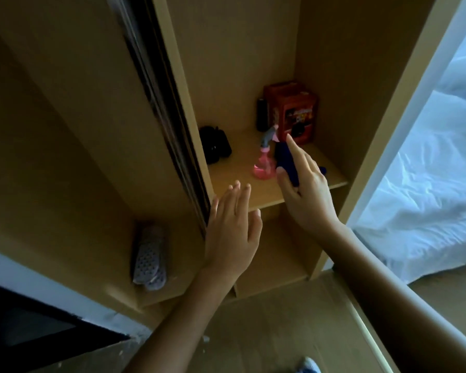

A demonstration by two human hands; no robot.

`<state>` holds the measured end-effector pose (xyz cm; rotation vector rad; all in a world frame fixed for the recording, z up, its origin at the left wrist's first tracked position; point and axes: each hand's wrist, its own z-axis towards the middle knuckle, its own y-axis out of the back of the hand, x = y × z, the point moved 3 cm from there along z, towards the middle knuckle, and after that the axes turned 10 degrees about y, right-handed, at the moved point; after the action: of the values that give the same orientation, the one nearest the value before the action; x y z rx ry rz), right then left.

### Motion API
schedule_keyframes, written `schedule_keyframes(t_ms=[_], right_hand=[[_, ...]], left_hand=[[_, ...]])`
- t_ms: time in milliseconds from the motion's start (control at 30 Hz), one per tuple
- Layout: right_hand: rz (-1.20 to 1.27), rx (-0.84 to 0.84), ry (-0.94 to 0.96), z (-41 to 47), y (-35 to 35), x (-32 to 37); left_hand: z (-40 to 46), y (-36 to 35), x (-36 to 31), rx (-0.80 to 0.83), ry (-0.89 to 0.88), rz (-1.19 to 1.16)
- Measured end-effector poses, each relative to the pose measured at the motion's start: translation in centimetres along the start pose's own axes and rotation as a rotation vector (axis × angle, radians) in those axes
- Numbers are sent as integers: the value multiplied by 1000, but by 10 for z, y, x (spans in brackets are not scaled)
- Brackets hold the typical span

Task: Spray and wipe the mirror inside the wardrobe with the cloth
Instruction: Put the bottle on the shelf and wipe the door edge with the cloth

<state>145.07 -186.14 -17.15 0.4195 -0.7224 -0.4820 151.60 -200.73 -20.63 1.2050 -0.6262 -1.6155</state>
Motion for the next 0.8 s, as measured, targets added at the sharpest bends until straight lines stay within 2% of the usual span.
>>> schedule_keyframes(t_ms=[233,433,800], right_hand=[[-14,139,-117,-5,27,-111],[-29,222,-198,6,43,-185],[-10,364,-332,16,-3,-263]], left_hand=[[40,-82,-49,107,164,-163],[72,-138,-84,158,242,-189],[124,-195,-74,187,304,-263]])
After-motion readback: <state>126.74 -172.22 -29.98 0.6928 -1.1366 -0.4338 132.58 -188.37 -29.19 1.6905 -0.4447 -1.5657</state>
